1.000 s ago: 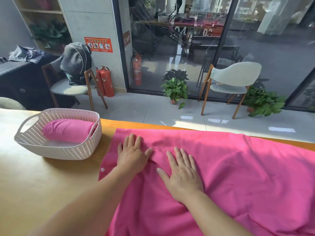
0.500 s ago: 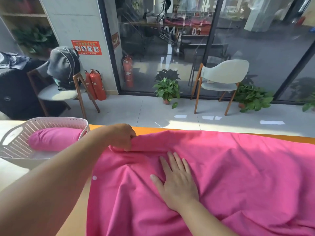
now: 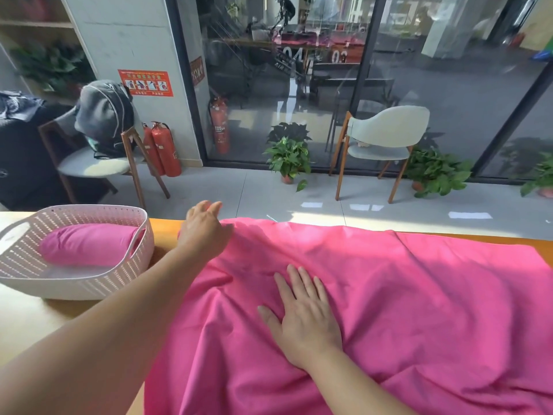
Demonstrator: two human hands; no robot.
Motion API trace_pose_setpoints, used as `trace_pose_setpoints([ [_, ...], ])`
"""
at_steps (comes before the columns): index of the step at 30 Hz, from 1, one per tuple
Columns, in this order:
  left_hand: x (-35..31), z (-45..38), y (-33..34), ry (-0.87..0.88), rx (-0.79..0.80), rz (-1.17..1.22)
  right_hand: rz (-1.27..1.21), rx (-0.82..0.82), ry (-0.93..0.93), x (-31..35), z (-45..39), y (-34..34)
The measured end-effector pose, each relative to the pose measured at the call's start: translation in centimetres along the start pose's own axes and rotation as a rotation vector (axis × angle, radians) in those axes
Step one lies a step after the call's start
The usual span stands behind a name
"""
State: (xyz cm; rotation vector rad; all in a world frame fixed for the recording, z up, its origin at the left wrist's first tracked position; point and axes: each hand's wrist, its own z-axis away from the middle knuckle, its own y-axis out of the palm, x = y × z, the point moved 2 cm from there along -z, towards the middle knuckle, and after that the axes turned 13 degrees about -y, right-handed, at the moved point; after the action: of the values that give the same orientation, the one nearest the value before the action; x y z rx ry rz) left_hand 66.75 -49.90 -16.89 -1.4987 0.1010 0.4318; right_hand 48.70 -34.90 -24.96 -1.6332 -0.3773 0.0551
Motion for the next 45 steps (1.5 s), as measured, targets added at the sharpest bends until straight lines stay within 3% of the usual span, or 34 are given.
trace_pose_setpoints([
  [7,0.5,8.1,6.3,0.314,0.108,-0.29,0.006,0.019,0.042,1.0,2.1,0.2],
  [12,2.0,11.7,7.1,0.186,0.053,-0.216,-0.032,-0.017,0.032,2.5,5.3,-1.0],
  [14,2.3,11.8,6.7,0.099,0.011,-0.173,-0.178,-0.1,0.023,1.5,4.7,-3.9],
  [16,3.0,12.0,6.6,-0.001,0.048,-0.17,-0.225,-0.281,0.029,-1.7,4.0,-6.9],
  [19,4.4,12.7,6.5,-0.116,0.063,-0.262,-0.125,-0.503,0.221,-10.2,4.8,-9.0],
  [22,4.1,12.7,5.4,-0.184,0.009,-0.278,-0.001,-0.29,0.479,-18.0,6.9,-8.1],
  [25,1.3,11.2,5.7,-0.034,-0.085,-0.197,0.052,-0.04,0.558,-21.4,8.3,-6.6],
  [31,-3.6,9.9,9.6,0.173,0.051,-0.171,0.073,0.082,0.5,-21.7,8.3,-5.9],
  [37,-3.4,9.1,9.2,0.165,0.09,-0.235,0.084,0.187,0.486,-23.8,9.4,-6.9],
  [45,-6.9,12.1,11.5,0.254,0.076,-0.213,0.076,0.129,0.576,-24.4,11.2,-6.7],
])
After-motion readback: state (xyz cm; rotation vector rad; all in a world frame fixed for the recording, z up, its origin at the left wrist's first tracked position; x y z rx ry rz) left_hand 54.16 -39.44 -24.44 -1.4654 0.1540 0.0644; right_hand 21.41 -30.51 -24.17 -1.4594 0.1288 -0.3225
